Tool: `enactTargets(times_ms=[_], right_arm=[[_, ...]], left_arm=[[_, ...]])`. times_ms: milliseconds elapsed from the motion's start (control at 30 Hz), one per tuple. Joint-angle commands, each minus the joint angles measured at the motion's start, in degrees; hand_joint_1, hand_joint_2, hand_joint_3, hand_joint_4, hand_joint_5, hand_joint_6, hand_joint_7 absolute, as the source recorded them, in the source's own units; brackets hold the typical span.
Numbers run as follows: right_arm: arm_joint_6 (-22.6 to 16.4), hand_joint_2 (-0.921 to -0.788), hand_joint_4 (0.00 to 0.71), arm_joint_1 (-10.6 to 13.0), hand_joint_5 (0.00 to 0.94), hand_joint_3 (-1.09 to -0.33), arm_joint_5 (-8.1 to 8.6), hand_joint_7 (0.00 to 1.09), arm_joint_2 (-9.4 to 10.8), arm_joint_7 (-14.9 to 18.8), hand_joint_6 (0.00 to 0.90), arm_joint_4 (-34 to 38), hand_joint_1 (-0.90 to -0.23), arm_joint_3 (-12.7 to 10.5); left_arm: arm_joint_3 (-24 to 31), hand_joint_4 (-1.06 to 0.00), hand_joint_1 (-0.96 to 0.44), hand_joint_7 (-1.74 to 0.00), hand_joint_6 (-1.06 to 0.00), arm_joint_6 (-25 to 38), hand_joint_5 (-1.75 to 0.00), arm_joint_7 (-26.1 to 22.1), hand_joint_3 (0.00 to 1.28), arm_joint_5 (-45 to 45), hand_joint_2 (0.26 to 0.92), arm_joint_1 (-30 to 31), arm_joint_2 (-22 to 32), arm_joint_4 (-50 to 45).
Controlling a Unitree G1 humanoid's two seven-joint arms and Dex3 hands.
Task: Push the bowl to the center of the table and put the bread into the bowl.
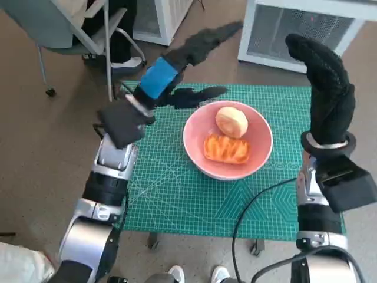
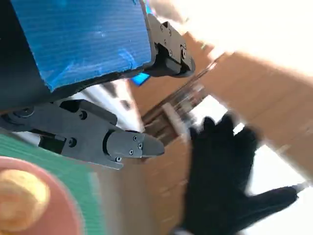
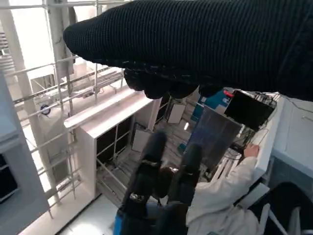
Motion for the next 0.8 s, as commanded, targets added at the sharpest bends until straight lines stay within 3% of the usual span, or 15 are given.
enactTargets(times_ms=[33,133,333,800], right_arm=[[2.2,-0.921,0.314,0.14,0.003,-0.76,-0.82,0.57,-0.1,-1.21,0.067,-1.07,-0.642,-0.07],[3.02,-0.921,0.315,0.14,0.003,-0.754,-0.63,0.58,-0.05,-1.36,0.067,-1.81,-0.651,0.09],[4.29,-0.921,0.321,0.19,0.005,-0.748,-0.54,0.58,0.02,-1.34,0.066,-3.37,-0.661,0.5],[5.4,-0.921,0.323,-0.28,0.005,-0.745,-1.53,0.57,-0.49,-1.47,0.058,-4.23,-0.652,0.95]], left_arm=[[2.24,-0.35,-0.35,-0.32,-0.26,-4.09,-0.02,2.47,0.33,-1.34,0.921,1.95,-1.49,-1.4],[2.68,-0.36,-0.37,-0.55,-0.15,-6.2,-0.01,3.92,0.36,-0.86,0.921,2.24,-2.17,-1.05],[3.65,-0.35,-0.4,-0.78,-0.03,-9.77,-0.01,6.1,0.39,-1.02,0.921,2.52,-3.87,0.05],[4.47,-0.35,-0.44,-0.85,0.0,-12.54,-0.01,6.36,0.42,-1.93,0.921,2.34,-4.83,1.51]])
